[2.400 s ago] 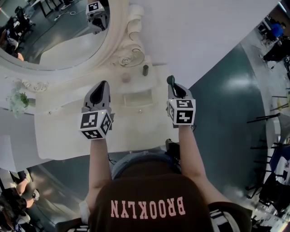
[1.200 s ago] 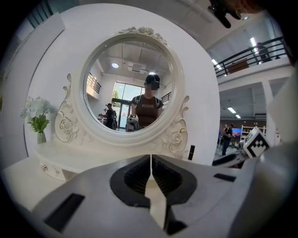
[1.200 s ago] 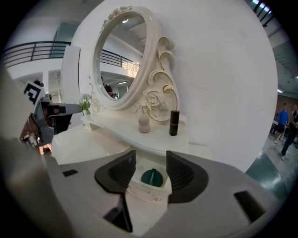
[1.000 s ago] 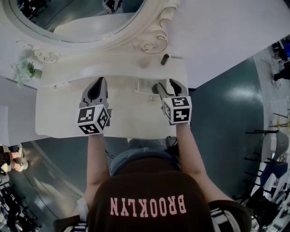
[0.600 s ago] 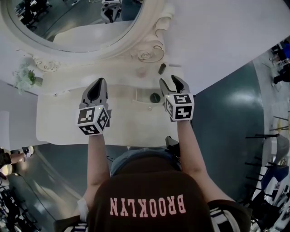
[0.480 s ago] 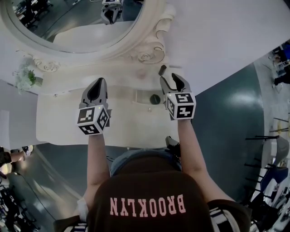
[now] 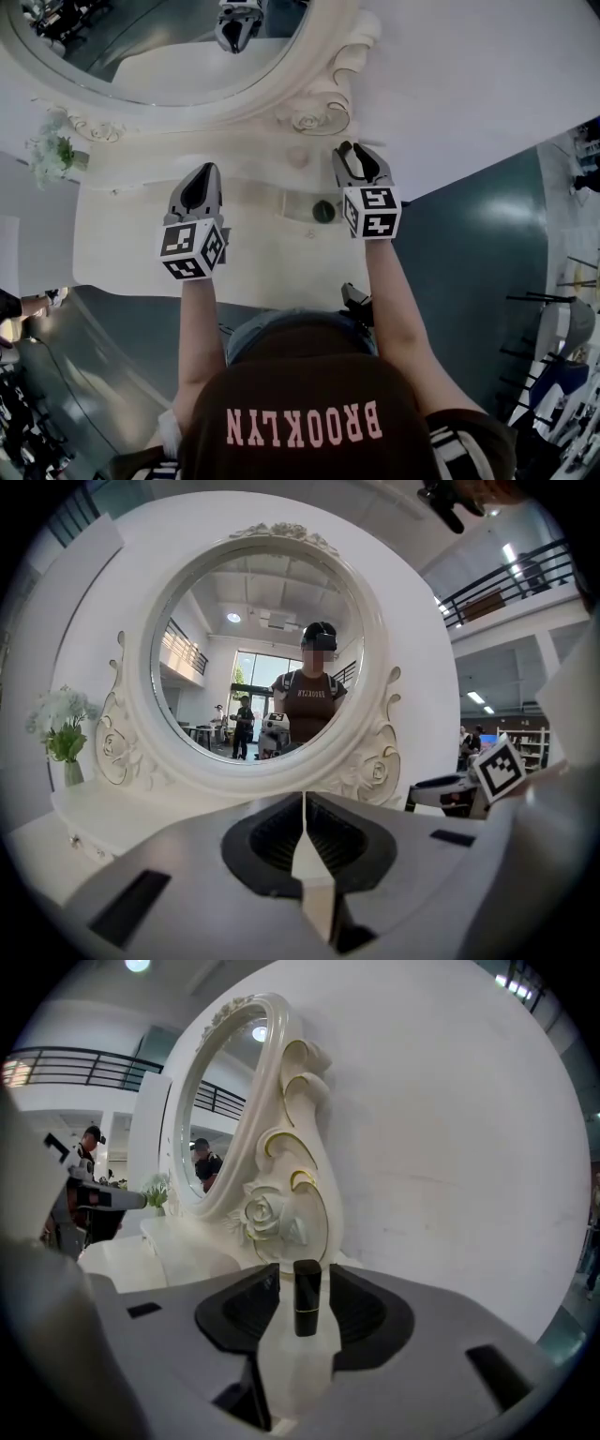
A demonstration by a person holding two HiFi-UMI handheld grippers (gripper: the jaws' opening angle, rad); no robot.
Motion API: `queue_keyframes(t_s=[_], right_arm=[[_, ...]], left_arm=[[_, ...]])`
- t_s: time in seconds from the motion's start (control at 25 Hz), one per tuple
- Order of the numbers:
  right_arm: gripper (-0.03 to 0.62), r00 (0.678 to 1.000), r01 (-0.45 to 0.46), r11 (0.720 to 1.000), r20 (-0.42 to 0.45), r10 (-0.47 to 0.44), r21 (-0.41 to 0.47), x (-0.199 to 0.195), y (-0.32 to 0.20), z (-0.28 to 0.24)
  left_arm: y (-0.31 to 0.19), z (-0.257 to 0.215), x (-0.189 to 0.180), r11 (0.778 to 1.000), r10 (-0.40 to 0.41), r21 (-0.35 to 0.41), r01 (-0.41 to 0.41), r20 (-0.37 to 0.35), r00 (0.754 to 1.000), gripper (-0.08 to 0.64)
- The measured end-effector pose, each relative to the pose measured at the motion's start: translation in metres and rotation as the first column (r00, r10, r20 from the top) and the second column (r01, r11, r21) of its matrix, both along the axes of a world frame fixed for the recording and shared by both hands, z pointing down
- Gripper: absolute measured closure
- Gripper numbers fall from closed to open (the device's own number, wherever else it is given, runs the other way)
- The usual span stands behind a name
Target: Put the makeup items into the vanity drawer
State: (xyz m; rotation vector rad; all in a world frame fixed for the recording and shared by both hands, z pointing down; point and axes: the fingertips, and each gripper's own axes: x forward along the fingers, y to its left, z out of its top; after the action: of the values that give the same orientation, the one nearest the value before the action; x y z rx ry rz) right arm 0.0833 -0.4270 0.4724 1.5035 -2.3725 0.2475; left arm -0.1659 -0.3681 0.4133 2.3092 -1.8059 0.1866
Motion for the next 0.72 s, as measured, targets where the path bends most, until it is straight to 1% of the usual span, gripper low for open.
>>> queue_keyframes(t_s=[0.04,0.08,0.12,0.4,0.72], right_arm=[[0.45,1.0,0.0,1.0,-0.004,0.0,0.002,0.0,-0.001,0.001],[0.471,1.0,-0.001,1.0,-0.009,0.001,0.004,0.0,-0.003,0.003],[0.516,1.0,-0.003,1.0,-0.016,0.003,0.007,0.0,-0.003,0.004],[0.517,0.999,0.007,1.0,-0.038,-0.006,0.021,-0.001,0.001,0.002],[0.517,1.0,0.002,0.999,-0.028,-0.001,0.038,-0.001,0.017,-0.009]], left_arm=[[0.0,0.001,-0.001,1.0,-0.004,-0.003,0.004,0.001,1.0,0.551],[0.0,0.003,-0.002,1.0,-0.007,-0.006,0.007,0.002,1.0,0.551],[0.0,0.004,-0.002,1.0,-0.008,-0.009,0.008,0.003,1.0,0.551],[0.001,0.005,0.0,1.0,-0.002,-0.014,0.002,0.008,1.0,0.551],[0.01,0.006,0.002,1.0,0.022,-0.015,-0.022,0.004,1.0,0.551]])
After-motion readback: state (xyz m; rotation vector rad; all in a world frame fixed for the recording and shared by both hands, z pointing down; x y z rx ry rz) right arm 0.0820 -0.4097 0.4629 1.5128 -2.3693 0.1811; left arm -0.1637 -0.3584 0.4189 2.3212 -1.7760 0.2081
